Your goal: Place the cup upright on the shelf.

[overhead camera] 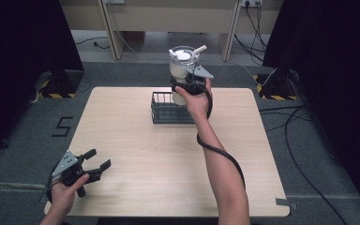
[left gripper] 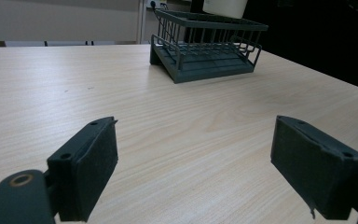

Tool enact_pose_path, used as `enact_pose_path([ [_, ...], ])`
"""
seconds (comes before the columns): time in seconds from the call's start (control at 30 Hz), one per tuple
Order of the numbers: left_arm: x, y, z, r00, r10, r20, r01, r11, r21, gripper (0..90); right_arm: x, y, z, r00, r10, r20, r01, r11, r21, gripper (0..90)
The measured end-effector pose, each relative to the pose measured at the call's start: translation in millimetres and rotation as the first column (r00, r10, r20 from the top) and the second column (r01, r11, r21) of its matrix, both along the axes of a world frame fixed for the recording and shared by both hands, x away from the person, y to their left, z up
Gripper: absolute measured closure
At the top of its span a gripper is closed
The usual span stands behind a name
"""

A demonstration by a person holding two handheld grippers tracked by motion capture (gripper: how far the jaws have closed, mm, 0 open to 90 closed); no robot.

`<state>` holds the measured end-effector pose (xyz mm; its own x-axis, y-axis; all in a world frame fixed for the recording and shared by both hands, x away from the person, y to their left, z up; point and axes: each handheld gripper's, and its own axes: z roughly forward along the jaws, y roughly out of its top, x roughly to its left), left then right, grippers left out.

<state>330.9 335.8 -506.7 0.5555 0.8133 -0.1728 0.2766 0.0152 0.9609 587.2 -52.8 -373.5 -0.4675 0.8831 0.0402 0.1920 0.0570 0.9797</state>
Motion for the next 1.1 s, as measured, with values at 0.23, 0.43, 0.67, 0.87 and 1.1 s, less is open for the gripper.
enact_pose_path([
  [0.23,0.0,0.2,0.0,1.0000,0.000,0.000,0.000,1.0000,0.000,14.2,4.0,1.7,-4.3,0.9999,-0.004,-0.012,0.004,1.000,-0.001,11.2],
  [0.43,0.0,0.2,-0.1,1.0000,0.001,0.000,-0.001,1.0000,-0.001,14.1,6.5,1.9,-8.9,0.9997,-0.006,-0.023,0.006,1.000,-0.001,11.2],
  [0.67,0.2,0.4,-0.4,1.0000,0.001,-0.001,-0.001,1.0000,-0.001,14.2,8.3,1.6,-14.6,0.9994,-0.010,-0.035,0.010,1.000,-0.007,11.1],
  [0.87,0.1,0.4,-0.4,1.0000,0.001,-0.001,-0.001,1.0000,-0.002,14.1,10.3,2.0,-20.9,0.9989,-0.011,-0.047,0.011,1.000,-0.006,11.1],
  [1.1,0.0,0.3,-0.4,1.0000,-0.003,0.000,0.003,1.0000,0.000,14.2,11.7,2.6,-26.8,0.9983,-0.012,-0.057,0.012,1.000,-0.006,11.2],
])
